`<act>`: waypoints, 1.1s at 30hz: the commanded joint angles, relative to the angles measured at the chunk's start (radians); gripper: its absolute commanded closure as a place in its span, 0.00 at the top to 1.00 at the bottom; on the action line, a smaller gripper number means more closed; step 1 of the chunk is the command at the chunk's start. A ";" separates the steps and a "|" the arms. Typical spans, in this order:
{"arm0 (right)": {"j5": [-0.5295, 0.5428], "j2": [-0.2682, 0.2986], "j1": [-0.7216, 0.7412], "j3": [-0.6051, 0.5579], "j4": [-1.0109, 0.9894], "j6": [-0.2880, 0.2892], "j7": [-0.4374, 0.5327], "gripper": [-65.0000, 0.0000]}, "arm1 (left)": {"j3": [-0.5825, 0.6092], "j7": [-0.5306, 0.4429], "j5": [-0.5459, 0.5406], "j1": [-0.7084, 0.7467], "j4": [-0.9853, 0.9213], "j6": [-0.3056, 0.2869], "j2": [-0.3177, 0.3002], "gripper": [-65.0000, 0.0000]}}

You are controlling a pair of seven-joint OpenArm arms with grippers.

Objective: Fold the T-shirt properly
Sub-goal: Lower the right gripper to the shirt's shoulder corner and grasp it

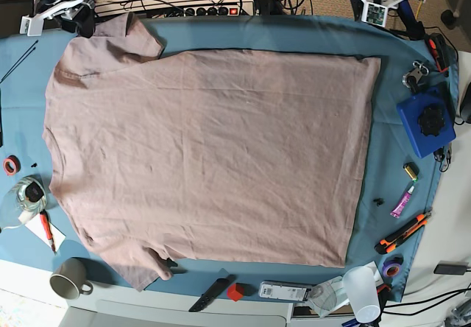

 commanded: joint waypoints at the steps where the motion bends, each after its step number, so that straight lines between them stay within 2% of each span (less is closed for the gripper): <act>1: 0.030 0.009 0.003 0.010 -0.004 0.008 0.019 0.49 | -0.001 -0.019 0.007 0.014 0.020 0.002 -0.003 0.20; 10: 0.048 0.009 0.069 0.009 -0.130 0.014 0.009 0.49 | -0.001 -0.019 0.006 0.009 0.020 0.002 -0.002 0.20; 19: 0.065 0.009 0.095 0.009 -0.165 0.014 0.013 0.49 | -0.001 -0.019 0.006 0.009 0.020 0.002 -0.002 0.20; 24: 0.020 0.009 0.138 -0.011 -0.165 0.006 0.013 0.49 | -0.001 -0.019 0.006 0.008 0.020 0.002 -0.002 0.20; 33: -0.037 0.006 0.134 -0.057 -0.165 -0.004 -0.012 0.49 | -0.001 -0.019 0.006 0.007 0.020 0.002 -0.002 0.20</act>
